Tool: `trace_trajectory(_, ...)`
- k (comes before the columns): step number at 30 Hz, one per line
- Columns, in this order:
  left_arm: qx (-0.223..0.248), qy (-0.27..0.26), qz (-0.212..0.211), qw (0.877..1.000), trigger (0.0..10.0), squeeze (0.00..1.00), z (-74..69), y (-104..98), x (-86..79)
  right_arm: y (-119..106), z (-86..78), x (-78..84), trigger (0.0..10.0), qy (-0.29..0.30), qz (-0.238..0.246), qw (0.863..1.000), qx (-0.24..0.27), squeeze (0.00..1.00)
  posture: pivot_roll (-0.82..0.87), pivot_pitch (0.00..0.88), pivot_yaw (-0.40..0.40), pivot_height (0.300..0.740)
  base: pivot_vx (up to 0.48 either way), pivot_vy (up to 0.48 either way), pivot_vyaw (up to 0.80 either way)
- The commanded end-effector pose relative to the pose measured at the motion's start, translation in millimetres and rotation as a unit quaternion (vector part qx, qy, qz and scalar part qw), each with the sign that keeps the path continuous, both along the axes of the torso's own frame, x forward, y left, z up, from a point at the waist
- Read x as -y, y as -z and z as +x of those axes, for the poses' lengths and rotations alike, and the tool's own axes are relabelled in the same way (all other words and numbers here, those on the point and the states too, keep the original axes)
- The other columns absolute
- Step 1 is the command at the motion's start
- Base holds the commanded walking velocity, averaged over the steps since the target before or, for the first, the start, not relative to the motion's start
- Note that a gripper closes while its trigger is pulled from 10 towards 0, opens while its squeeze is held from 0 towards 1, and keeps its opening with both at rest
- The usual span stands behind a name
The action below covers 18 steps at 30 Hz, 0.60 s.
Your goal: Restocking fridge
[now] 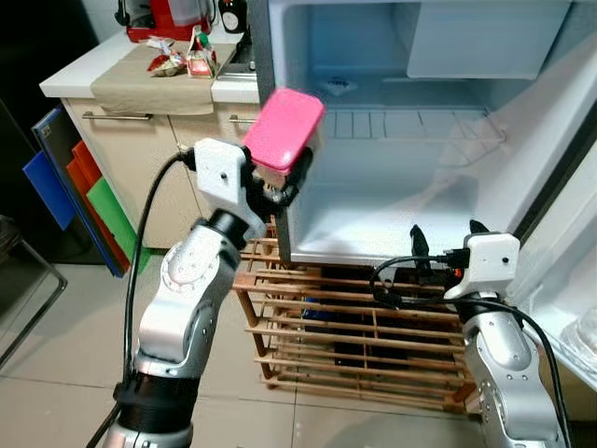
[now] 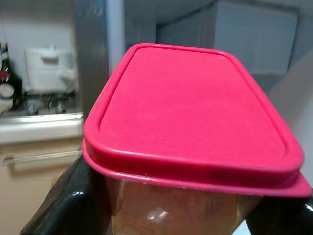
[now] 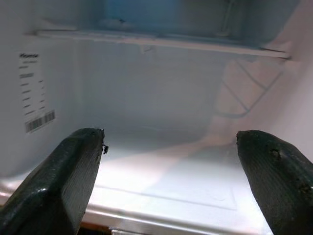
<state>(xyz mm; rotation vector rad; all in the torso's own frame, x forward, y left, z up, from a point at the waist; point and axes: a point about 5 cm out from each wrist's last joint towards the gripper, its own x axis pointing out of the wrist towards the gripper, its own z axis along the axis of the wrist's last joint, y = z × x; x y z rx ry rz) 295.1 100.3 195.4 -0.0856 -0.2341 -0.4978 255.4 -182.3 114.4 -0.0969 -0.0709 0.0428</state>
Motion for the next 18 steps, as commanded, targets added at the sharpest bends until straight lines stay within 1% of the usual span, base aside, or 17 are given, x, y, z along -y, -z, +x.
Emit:
trace_trajectory(1,-0.010,-0.002,0.020,1.000,10.0,0.00,5.7,5,2.2,2,-0.4,-2.4,10.0,-0.003,0.000,1.000,0.001,0.05,-0.05,0.000,0.034,0.740,0.000,0.000,0.00)
trace_trajectory(3,-0.009,0.000,0.032,0.999,10.0,0.00,15.2,5,8.3,1,0.7,-4.5,10.0,-0.006,0.002,1.000,0.004,0.05,-0.06,0.000,0.033,0.740,0.000,0.000,0.00)
trace_trajectory(5,-0.009,0.000,0.032,0.999,10.0,0.00,15.2,5,8.3,1,0.7,-4.5,10.0,-0.006,0.002,1.000,0.004,0.05,-0.06,0.000,0.033,0.740,0.000,0.000,0.00)
trace_trajectory(6,-0.023,0.019,0.053,0.998,10.0,0.00,30.9,11,24.5,-3,2.4,-10.6,10.0,-0.020,0.006,1.000,0.011,0.05,-0.09,0.000,0.056,0.740,0.000,0.000,0.00)
trace_trajectory(7,-0.023,0.019,0.053,0.998,10.0,0.00,30.9,11,24.5,-3,2.4,-10.6,10.0,-0.020,0.006,1.000,0.011,0.05,-0.09,0.000,0.056,0.740,0.000,0.000,0.00)
trace_trajectory(8,-0.032,0.031,0.058,0.997,10.0,0.00,35.9,13,32.3,-5,3.0,-13.2,10.0,-0.026,0.008,1.000,0.014,0.05,-0.09,0.000,0.056,0.740,0.000,0.000,0.00)
trace_trajectory(10,-0.050,0.056,0.054,0.996,10.0,0.00,38.5,15,44.8,-8,0.7,-17.9,10.0,-0.039,0.007,0.999,0.019,0.05,-0.11,0.000,0.076,0.740,0.000,0.000,0.00)
trace_trajectory(11,-0.058,0.073,0.047,0.995,10.0,0.00,39.1,17,54.9,-9,-3.0,-18.5,10.0,-0.037,0.012,0.999,0.019,0.05,-0.12,0.000,0.088,0.740,0.000,0.000,0.00)
trace_trajectory(13,-0.076,0.083,0.028,0.993,10.0,0.00,41.7,19,64.5,-9,-7.1,-17.7,10.0,-0.028,0.022,0.999,0.013,0.05,-0.14,0.000,0.103,0.740,0.000,0.000,0.00)
trace_trajectory(14,-0.087,0.088,0.019,0.992,10.0,0.00,43.6,20,72.0,-8,-11.0,-17.4,10.0,-0.025,0.022,0.999,0.009,0.05,-0.16,0.000,0.116,0.740,0.000,0.000,0.00)
trace_trajectory(16,-0.100,0.093,0.006,0.991,10.0,0.00,44.2,22,85.4,-6,-23.9,-16.8,10.0,-0.018,0.019,1.000,0.001,0.05,-0.19,0.000,0.132,0.740,0.000,0.000,0.00)
trace_trajectory(18,-0.120,0.080,-0.009,0.990,10.0,0.00,47.5,27,93.4,-5,-37.5,-14.6,10.0,-0.009,0.014,1.000,-0.007,0.05,-0.21,0.000,0.140,0.740,0.000,0.000,0.00)
